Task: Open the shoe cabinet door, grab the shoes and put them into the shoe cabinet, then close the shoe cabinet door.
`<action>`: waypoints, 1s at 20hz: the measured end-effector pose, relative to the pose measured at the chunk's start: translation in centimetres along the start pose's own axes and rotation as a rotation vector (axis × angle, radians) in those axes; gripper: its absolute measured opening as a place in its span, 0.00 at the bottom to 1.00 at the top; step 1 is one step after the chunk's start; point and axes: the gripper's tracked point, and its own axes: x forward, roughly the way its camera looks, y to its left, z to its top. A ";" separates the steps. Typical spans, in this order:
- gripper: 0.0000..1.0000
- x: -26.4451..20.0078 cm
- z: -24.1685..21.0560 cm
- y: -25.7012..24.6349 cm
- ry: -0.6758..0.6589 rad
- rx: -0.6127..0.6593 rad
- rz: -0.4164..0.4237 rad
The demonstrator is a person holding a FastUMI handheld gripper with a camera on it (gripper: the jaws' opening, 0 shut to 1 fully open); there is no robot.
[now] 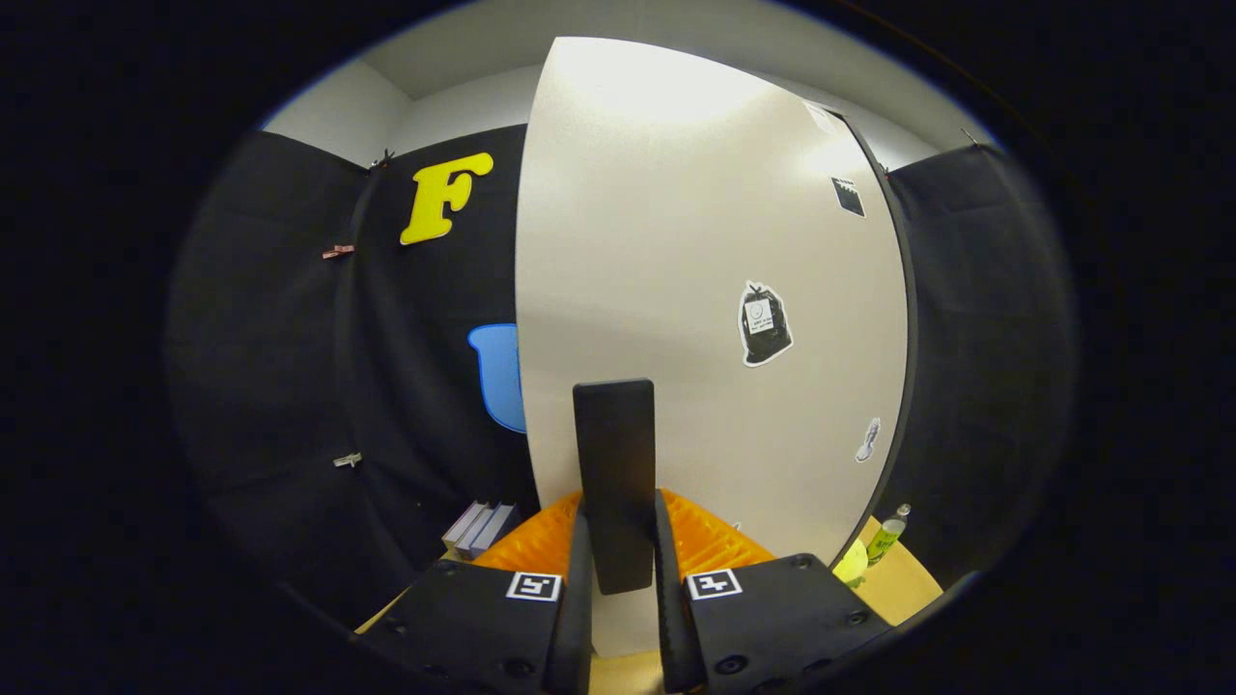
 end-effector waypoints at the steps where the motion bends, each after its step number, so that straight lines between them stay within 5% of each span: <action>1: 0.32 -0.8 -0.1 -0.3 0.002 -0.004 0.015; 20: 0.32 -10.5 -0.6 -8.3 0.033 -0.023 0.139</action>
